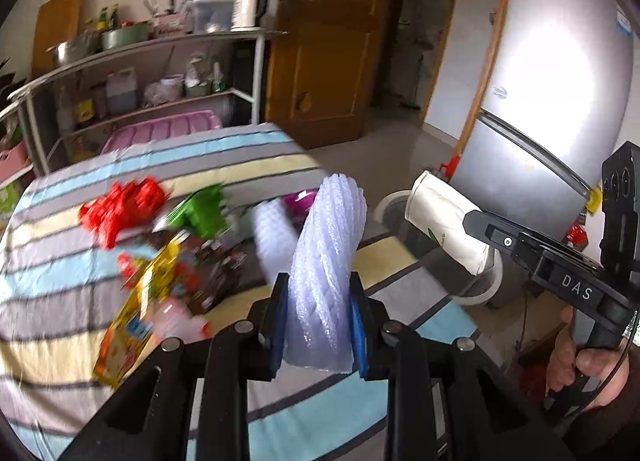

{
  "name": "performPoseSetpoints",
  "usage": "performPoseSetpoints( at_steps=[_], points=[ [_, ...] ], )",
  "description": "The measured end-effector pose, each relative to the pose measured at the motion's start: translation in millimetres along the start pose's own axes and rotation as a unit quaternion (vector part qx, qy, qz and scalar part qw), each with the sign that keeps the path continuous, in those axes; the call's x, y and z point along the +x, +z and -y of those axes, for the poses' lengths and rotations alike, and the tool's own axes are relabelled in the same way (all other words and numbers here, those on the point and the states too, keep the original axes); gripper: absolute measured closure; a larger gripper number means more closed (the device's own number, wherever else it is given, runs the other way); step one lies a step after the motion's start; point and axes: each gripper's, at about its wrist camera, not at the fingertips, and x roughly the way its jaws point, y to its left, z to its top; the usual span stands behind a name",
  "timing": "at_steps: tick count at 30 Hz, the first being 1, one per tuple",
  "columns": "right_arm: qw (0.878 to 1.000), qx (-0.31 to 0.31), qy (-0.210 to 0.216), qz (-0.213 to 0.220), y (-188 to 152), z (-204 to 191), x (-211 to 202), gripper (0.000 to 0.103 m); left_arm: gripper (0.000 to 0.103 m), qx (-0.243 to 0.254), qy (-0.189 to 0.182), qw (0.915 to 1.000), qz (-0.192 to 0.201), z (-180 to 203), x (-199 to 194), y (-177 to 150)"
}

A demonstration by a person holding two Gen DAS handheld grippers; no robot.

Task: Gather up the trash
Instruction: 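Carry the foam net and paper bag in both tools over the mesh bin, then open both tools to drop the foam net and paper bag into the bin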

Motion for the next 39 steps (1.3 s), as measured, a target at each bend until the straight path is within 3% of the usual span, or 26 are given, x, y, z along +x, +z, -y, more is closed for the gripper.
performPoseSetpoints(
  at_steps=[6, 14, 25, 28, 32, 39],
  points=[
    [0.999, 0.020, -0.038, 0.006, 10.8, 39.8, -7.4, 0.073, 0.075, 0.026, -0.045, 0.9986, -0.008, 40.0, 29.1, 25.2],
    [0.994, 0.045, -0.096, -0.023, 9.0, 95.3, 2.8, 0.073, 0.075, 0.053, -0.097, 0.9927, -0.047, 96.7, 90.7, 43.9],
    [0.985, 0.058, -0.137, -0.084, -8.9, 136.9, 40.1, 0.072, 0.074, 0.051, -0.100, 0.9879, -0.108, 124.9, 140.0, 34.5],
    [0.983, 0.058, -0.147, -0.093, -11.0, 140.2, 44.6, 0.071, 0.064, 0.048, -0.094, 0.9883, -0.110, 124.9, 142.3, 32.7],
    [0.983, 0.058, -0.147, -0.088, -12.1, 138.1, 41.7, 0.057, 0.041, 0.041, -0.088, 0.9902, -0.100, 118.3, 137.7, 32.9],
    [0.987, 0.050, -0.144, -0.058, -2.2, 118.4, 26.4, 0.055, 0.039, 0.043, -0.072, 0.9936, -0.076, 107.2, 112.3, 34.5]
  ],
)
